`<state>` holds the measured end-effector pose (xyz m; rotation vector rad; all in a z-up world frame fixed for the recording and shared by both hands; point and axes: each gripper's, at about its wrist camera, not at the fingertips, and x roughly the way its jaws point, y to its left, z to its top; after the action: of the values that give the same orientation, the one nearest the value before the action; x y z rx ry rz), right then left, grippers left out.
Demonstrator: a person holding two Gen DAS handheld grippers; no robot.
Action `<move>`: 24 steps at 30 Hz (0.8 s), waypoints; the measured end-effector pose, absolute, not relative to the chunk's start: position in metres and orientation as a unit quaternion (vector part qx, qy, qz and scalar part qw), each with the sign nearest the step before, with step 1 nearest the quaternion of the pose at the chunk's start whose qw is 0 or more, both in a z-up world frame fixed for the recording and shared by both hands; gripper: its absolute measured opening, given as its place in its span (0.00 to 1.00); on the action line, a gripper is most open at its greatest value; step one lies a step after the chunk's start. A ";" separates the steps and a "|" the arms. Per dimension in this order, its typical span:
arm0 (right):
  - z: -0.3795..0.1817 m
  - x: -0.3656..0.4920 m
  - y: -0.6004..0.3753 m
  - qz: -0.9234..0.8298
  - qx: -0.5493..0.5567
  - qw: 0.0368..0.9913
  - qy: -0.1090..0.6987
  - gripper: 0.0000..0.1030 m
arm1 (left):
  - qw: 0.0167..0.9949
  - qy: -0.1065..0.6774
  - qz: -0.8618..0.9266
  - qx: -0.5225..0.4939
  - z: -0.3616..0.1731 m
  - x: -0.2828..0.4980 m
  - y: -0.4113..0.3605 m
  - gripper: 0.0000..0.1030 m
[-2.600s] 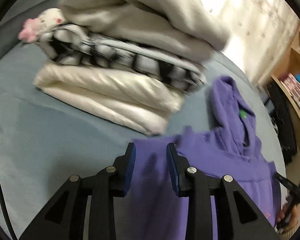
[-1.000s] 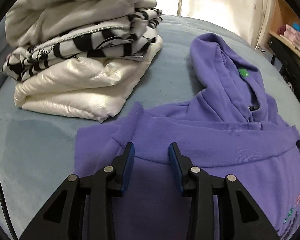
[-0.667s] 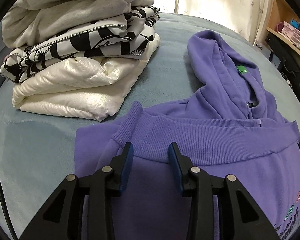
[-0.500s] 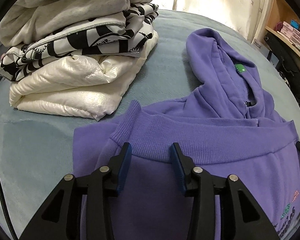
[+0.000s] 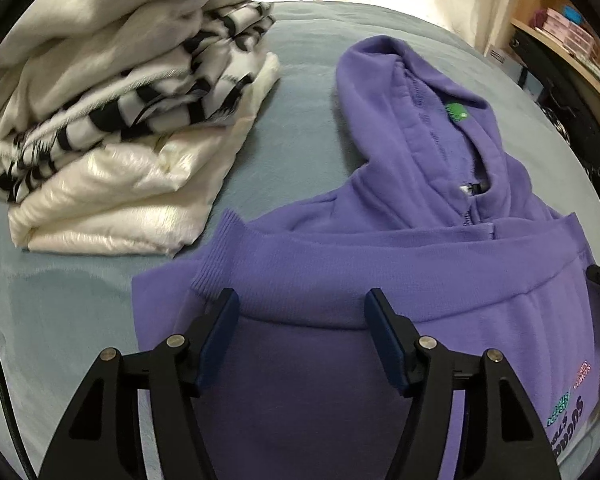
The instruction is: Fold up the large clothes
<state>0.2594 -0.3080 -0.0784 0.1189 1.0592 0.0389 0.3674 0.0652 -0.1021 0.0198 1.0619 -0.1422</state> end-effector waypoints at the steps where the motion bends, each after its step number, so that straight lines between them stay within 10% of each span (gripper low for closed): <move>1: -0.077 0.260 -0.306 0.022 0.055 0.861 0.505 0.09 | 0.861 0.504 -0.071 0.014 -0.099 0.370 0.062 0.62; 9: -0.057 0.273 -0.279 0.062 0.048 0.864 0.497 0.10 | 0.868 0.487 -0.091 0.040 -0.077 0.388 0.033 0.62; 14: -0.043 0.288 -0.271 0.075 0.055 0.871 0.483 0.38 | 0.874 0.472 -0.095 0.056 -0.064 0.405 0.019 0.62; 24: -0.042 0.319 -0.263 0.088 0.094 0.877 0.463 0.38 | 0.874 0.480 -0.067 0.048 -0.071 0.472 0.010 0.62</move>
<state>0.3189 -0.2633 -0.0417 0.1964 0.9669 0.1846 0.4723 0.0097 -0.0708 0.0999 1.0019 -0.1390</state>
